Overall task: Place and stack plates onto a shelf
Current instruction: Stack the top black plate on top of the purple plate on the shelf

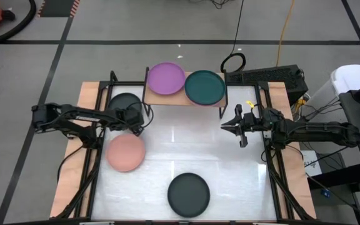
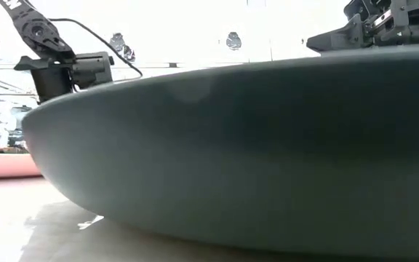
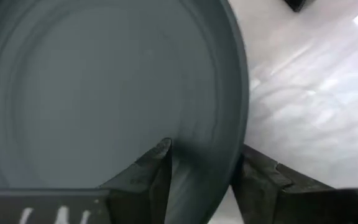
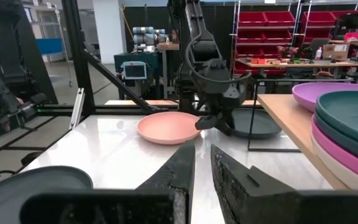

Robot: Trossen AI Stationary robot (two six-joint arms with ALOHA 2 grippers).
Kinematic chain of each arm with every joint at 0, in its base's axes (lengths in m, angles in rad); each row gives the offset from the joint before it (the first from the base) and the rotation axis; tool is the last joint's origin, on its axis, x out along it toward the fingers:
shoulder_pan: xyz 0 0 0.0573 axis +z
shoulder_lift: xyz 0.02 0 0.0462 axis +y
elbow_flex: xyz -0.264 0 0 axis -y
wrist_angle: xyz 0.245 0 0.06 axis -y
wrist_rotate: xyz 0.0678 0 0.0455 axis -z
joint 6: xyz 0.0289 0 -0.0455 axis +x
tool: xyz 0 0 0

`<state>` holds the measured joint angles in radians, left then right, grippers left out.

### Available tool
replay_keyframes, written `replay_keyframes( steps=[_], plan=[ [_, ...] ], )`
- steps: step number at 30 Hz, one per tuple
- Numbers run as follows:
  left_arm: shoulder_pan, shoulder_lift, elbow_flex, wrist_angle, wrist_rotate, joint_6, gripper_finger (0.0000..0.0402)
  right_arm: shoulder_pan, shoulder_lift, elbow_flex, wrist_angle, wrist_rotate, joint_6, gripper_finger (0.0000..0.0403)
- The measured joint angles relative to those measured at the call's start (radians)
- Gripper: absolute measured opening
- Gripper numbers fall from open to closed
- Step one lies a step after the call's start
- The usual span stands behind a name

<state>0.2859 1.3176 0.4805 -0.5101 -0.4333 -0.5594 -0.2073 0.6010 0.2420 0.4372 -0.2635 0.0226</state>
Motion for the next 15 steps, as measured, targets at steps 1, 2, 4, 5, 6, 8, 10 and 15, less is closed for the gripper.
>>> replay_keyframes(
  steps=[1, 2, 4, 5, 6, 8, 10, 15],
  plan=[
    [-0.001, 0.006, 0.001, 0.006, -0.006, 0.0, 0.0144, 0.0, 0.001, 0.0, -0.001, 0.0, 0.002, 0.0038],
    [-0.002, 0.014, 0.001, 0.012, -0.01, 0.0, 0.0129, 0.0, 0.001, 0.0, -0.001, 0.0, 0.002, 0.0038],
    [-0.004, 0.018, 0.001, 0.024, -0.018, -0.002, 0.009, 0.0, 0.001, 0.0, -0.001, 0.0, 0.004, 0.0038],
    [-0.004, 0.018, 0.002, 0.025, -0.022, -0.007, 0.0067, 0.0, 0.001, 0.0, -0.001, 0.0, 0.007, 0.0038],
    [-0.003, 0.014, 0.003, 0.023, -0.029, -0.007, 0.0045, 0.0, 0.001, 0.0, -0.001, 0.0, 0.008, 0.0038],
    [-0.003, 0.0, 0.015, 0.024, -0.058, -0.014, 0.002, 0.0, 0.001, 0.0, -0.001, 0.0, 0.013, 0.0038],
    [-0.006, -0.024, 0.033, 0.016, -0.08, -0.039, 0.0017, 0.0, 0.001, 0.0, -0.001, 0.0, 0.017, 0.0038],
    [-0.016, -0.094, 0.145, -0.117, -0.188, -0.099, 0.0013, 0.0, 0.001, 0.0, -0.001, 0.0, 0.018, 0.0038]
  ],
)
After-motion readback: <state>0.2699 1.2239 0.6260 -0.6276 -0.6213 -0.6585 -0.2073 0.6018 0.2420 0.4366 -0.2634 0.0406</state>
